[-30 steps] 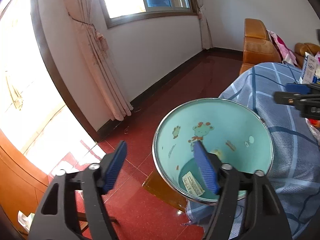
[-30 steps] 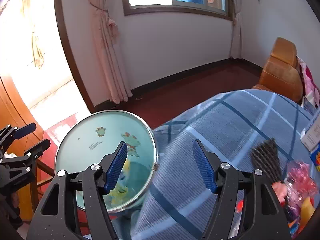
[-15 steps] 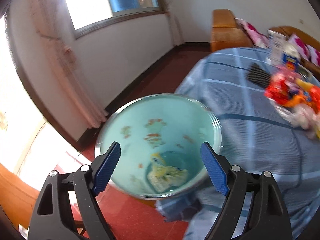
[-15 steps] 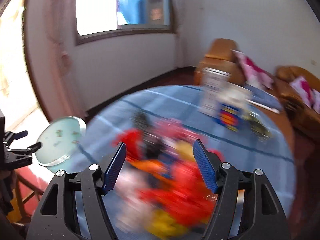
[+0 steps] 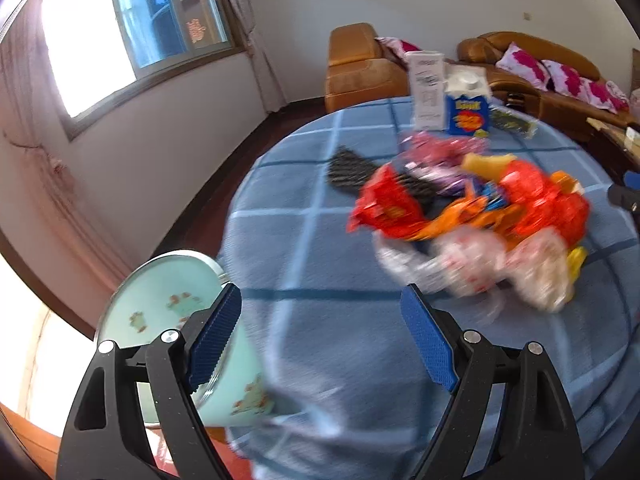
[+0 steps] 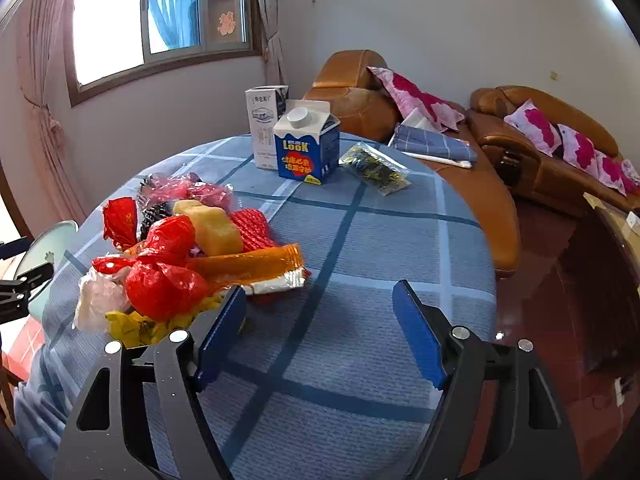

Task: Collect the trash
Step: 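Move the left tool to the pile and grasp the clear plastic bag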

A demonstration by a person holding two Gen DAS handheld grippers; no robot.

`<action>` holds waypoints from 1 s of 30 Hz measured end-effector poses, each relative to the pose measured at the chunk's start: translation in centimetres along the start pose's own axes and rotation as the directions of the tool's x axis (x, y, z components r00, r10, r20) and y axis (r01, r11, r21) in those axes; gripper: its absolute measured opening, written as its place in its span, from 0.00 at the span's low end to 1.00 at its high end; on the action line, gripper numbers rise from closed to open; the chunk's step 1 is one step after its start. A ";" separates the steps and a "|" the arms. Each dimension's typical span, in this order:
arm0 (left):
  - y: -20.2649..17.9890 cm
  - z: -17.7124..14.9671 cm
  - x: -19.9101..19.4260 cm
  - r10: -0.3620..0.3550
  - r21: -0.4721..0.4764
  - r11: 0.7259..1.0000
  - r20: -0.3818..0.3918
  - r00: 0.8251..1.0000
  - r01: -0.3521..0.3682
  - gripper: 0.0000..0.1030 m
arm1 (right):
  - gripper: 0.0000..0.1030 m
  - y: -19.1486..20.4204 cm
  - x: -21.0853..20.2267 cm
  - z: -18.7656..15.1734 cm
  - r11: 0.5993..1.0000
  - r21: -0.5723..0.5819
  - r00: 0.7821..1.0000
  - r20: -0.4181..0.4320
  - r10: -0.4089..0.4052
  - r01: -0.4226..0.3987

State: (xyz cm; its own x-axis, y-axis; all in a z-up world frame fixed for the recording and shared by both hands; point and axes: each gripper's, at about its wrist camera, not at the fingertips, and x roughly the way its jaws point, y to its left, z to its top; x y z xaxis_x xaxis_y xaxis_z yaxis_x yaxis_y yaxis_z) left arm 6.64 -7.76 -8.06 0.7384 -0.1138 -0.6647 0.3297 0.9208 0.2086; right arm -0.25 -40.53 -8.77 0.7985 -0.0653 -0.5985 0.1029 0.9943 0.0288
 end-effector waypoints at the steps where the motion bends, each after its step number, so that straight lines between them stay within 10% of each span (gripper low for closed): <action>1: -0.6 0.2 -0.1 -0.009 0.004 1.000 0.006 1.000 0.009 0.78 | 0.74 -0.2 -0.2 -0.1 1.000 0.003 1.000 0.008 -0.004 0.004; 15: -8.5 2.0 -2.0 -0.135 0.102 0.986 0.039 0.990 0.131 0.91 | 0.78 -3.4 -1.0 -1.7 0.997 0.074 0.999 0.031 -0.038 0.036; 20: -7.9 0.7 -0.2 -0.069 0.149 0.986 -0.009 0.998 0.070 0.91 | 0.79 -3.3 -1.3 -1.9 0.997 0.074 0.999 0.043 -0.032 0.029; 30: 5.3 -2.1 0.8 0.206 0.019 0.979 -0.096 0.974 -0.205 0.91 | 0.81 -1.8 -1.2 -2.5 0.998 0.054 0.999 0.045 0.015 -0.018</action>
State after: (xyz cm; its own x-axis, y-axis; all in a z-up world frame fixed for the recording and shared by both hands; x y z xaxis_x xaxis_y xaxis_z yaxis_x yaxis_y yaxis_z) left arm 7.77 -2.15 -9.01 0.7305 0.1149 -0.6732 0.1819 0.9174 0.3539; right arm -2.86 -42.00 -10.10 0.8258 -0.0540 -0.5614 0.1210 0.9892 0.0829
